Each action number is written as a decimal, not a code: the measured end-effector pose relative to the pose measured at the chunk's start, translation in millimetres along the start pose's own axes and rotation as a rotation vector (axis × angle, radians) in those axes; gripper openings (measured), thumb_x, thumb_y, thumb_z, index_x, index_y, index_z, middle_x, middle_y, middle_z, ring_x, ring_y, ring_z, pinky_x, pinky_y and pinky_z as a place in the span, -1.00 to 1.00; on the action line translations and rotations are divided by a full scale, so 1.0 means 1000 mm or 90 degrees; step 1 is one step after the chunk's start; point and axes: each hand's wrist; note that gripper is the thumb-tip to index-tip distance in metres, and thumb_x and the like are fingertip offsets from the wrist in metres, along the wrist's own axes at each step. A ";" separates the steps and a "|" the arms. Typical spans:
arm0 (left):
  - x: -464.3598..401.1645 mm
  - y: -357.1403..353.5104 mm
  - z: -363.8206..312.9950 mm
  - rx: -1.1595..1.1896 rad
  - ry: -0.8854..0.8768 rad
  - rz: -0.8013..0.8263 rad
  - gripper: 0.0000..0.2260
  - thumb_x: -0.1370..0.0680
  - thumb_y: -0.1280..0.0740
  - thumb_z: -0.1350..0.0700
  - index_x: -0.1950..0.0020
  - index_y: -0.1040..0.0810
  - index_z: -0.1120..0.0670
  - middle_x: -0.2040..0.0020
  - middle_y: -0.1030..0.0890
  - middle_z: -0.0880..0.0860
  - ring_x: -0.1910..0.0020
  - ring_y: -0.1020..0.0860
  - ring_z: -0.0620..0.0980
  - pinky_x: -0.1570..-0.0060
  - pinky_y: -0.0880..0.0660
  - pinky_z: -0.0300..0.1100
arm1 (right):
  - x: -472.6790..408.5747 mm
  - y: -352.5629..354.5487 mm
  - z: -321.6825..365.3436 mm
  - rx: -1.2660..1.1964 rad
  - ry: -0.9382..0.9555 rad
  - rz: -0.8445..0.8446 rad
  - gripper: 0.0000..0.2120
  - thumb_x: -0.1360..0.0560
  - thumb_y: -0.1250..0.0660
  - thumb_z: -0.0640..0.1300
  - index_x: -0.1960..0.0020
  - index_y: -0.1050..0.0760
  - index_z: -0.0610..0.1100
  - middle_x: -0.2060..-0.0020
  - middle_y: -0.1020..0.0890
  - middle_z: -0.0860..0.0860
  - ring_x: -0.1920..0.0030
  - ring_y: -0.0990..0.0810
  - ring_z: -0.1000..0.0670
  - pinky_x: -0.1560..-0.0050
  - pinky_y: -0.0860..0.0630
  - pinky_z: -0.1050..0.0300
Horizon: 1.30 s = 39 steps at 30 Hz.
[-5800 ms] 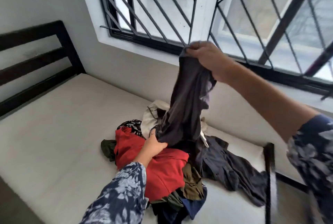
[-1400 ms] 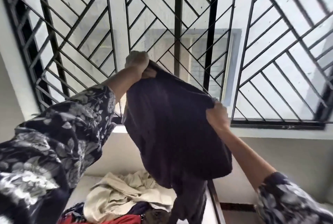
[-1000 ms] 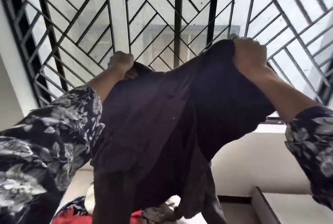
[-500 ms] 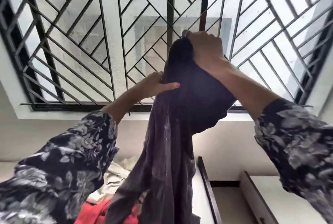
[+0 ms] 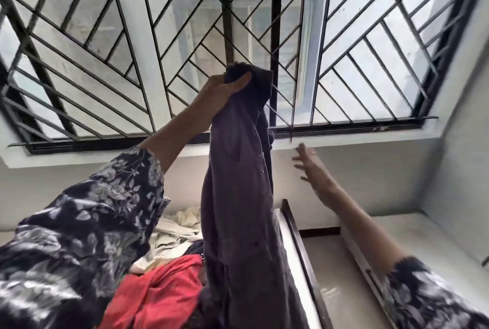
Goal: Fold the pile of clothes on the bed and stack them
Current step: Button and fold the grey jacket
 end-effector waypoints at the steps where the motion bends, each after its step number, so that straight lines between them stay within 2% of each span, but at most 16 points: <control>1: 0.001 0.001 -0.002 0.011 0.004 0.003 -0.83 -0.52 -0.39 0.03 0.13 -0.63 0.12 0.21 -0.69 0.10 0.24 -0.65 0.05 0.09 -0.60 -0.08 | 0.004 -0.001 -0.026 0.017 -0.063 0.017 -0.56 -0.64 -0.06 0.11 -0.36 -0.31 -0.17 -0.26 -0.48 -0.15 -0.15 -0.47 -0.02 -0.17 -0.45 0.09; 3: 0.005 0.003 -0.007 0.018 -0.010 0.015 -0.83 -0.54 -0.35 0.04 0.15 -0.61 0.13 0.26 -0.69 0.04 0.28 -0.65 -0.02 0.18 -0.60 -0.18 | 0.009 -0.012 -0.058 0.086 -0.154 0.088 -0.50 -0.59 -0.21 0.07 -0.39 -0.34 -0.23 -0.28 -0.50 -0.15 -0.13 -0.48 0.03 0.00 -0.45 0.25; 4: 0.006 0.005 -0.011 0.021 -0.019 0.020 -0.83 -0.55 -0.34 0.05 0.14 -0.61 0.12 0.27 -0.69 0.02 0.29 -0.65 -0.05 0.19 -0.59 -0.21 | 0.010 -0.019 -0.064 0.088 -0.173 0.134 -0.37 -0.52 -0.28 0.18 -0.42 -0.32 -0.20 -0.30 -0.50 -0.10 -0.17 -0.48 0.06 0.01 -0.42 0.29; 6: 0.011 0.009 -0.021 0.033 -0.041 0.028 -0.83 -0.56 -0.33 0.06 0.12 -0.62 0.13 0.24 -0.69 0.02 0.26 -0.65 -0.06 0.16 -0.60 -0.21 | 0.006 -0.033 -0.063 0.017 -0.164 0.235 -0.13 -0.34 -0.32 0.41 -0.45 -0.31 -0.11 -0.34 -0.48 0.02 -0.29 -0.43 0.12 -0.19 -0.33 0.20; 9: 0.016 0.019 -0.037 0.030 -0.066 0.034 -0.81 -0.55 -0.32 0.05 0.08 -0.64 0.15 0.17 -0.70 0.07 0.19 -0.66 -0.03 0.10 -0.60 -0.19 | -0.005 -0.054 -0.042 -0.108 -0.173 0.339 -0.29 -0.37 -0.39 0.29 -0.34 -0.43 -0.14 -0.26 -0.56 -0.06 -0.23 -0.49 0.09 -0.36 -0.31 0.06; 11: 0.021 0.029 -0.048 0.015 -0.084 0.030 -0.80 -0.55 -0.31 0.05 0.06 -0.63 0.16 0.14 -0.70 0.07 0.15 -0.66 -0.03 0.09 -0.59 -0.20 | -0.009 -0.068 -0.024 -0.163 -0.188 0.367 -0.58 -0.51 -0.36 0.02 -0.23 -0.49 -0.23 -0.09 -0.65 -0.12 -0.08 -0.59 -0.01 -0.19 -0.51 0.05; 13: 0.028 0.038 -0.054 -0.026 -0.092 0.027 -0.80 -0.57 -0.29 0.04 0.08 -0.63 0.13 0.17 -0.70 0.03 0.18 -0.66 -0.07 0.13 -0.59 -0.23 | -0.010 -0.078 -0.005 -0.178 -0.168 0.336 -0.83 -0.57 -0.26 -0.16 -0.10 -0.56 -0.17 0.14 -0.66 -0.01 0.15 -0.60 0.03 0.15 -0.55 0.11; 17: 0.042 0.060 -0.054 -0.083 -0.079 -0.041 -0.79 -0.63 -0.19 0.08 0.11 -0.55 0.09 0.35 -0.65 -0.10 0.39 -0.60 -0.23 0.44 -0.48 -0.39 | -0.025 -0.066 0.026 -0.211 -0.103 0.056 -0.73 -0.60 -0.20 0.03 0.05 -0.59 -0.10 0.23 -0.66 0.03 0.23 -0.58 0.03 0.34 -0.45 0.21; 19: 0.044 0.076 -0.045 -0.126 -0.064 -0.083 -0.81 -0.61 -0.24 -0.03 0.06 -0.59 0.02 0.18 -0.68 -0.05 0.20 -0.64 -0.12 0.19 -0.60 -0.16 | -0.039 -0.045 0.038 -0.334 -0.128 -0.082 -0.65 -0.62 -0.15 0.06 0.04 -0.58 -0.17 0.17 -0.66 -0.06 0.26 -0.61 -0.01 0.44 -0.52 0.22; 21: 0.045 0.089 -0.035 -0.224 -0.044 -0.113 -0.74 -0.53 -0.28 -0.17 0.04 -0.60 -0.01 0.05 -0.67 0.05 0.06 -0.63 0.01 0.00 -0.59 0.10 | -0.049 -0.023 0.053 -0.410 -0.131 -0.140 -0.65 -0.63 -0.16 0.04 0.02 -0.55 -0.22 0.14 -0.66 -0.12 0.29 -0.64 -0.03 0.35 -0.61 0.13; 23: 0.047 0.094 -0.022 -0.323 -0.035 -0.151 -0.66 -0.51 -0.29 -0.20 0.01 -0.61 0.06 0.01 -0.66 0.13 0.04 -0.61 0.05 -0.03 -0.56 0.08 | -0.048 -0.005 0.072 -0.442 -0.118 -0.095 -0.66 -0.60 -0.21 0.04 0.00 -0.54 -0.24 0.20 -0.68 -0.11 0.30 -0.67 -0.03 0.28 -0.64 0.07; 25: 0.052 0.093 -0.011 -0.433 -0.050 -0.189 -0.60 -0.55 -0.27 -0.15 0.03 -0.58 0.20 0.04 -0.65 0.18 0.06 -0.59 0.10 0.09 -0.50 -0.03 | -0.034 0.005 0.088 -0.435 -0.120 0.017 -0.73 -0.58 -0.26 -0.04 -0.02 -0.54 -0.25 0.24 -0.71 -0.09 0.26 -0.69 -0.02 0.27 -0.64 0.10; 28: 0.070 0.088 -0.001 -0.541 -0.104 -0.218 -0.67 -0.58 -0.26 -0.09 0.13 -0.51 0.18 0.16 -0.58 0.18 0.16 -0.52 0.06 0.21 -0.29 -0.21 | -0.003 0.012 0.101 -0.362 -0.120 0.113 -0.88 -0.55 -0.27 -0.21 0.03 -0.54 -0.25 0.29 -0.70 -0.08 0.27 -0.69 0.01 0.31 -0.61 0.17; 33: 0.081 0.084 -0.020 -0.559 -0.208 -0.251 -0.73 -0.58 -0.28 -0.07 0.17 -0.47 0.12 0.26 -0.50 0.09 0.25 -0.45 -0.05 0.40 -0.25 -0.31 | 0.031 0.028 0.132 -0.353 -0.045 0.113 -0.88 -0.53 -0.26 -0.19 0.10 -0.56 -0.19 0.30 -0.69 -0.04 0.28 -0.68 0.04 0.30 -0.59 0.22; 36: 0.064 0.085 -0.046 -0.547 -0.234 -0.226 -0.62 -0.58 -0.26 -0.09 0.31 -0.43 0.15 0.44 -0.46 -0.08 0.49 -0.39 -0.22 0.45 -0.23 -0.32 | 0.039 0.037 0.158 -0.358 0.010 0.071 -0.75 -0.57 -0.24 -0.15 0.22 -0.60 -0.15 0.37 -0.68 -0.01 0.34 -0.66 0.06 0.36 -0.56 0.24; 39: 0.044 0.087 -0.070 -0.533 -0.238 -0.154 -0.55 -0.58 -0.26 -0.10 0.42 -0.28 0.09 0.53 -0.37 -0.05 0.57 -0.33 -0.23 0.52 -0.20 -0.36 | 0.040 0.050 0.179 -0.354 0.042 0.065 -0.82 -0.51 -0.27 -0.08 0.11 -0.57 -0.16 0.34 -0.68 -0.01 0.29 -0.66 0.05 0.28 -0.60 0.22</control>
Point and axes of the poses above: each hand's wrist, its own x-axis away from the middle knuckle, its own y-axis out of the back of the hand, z = x × y
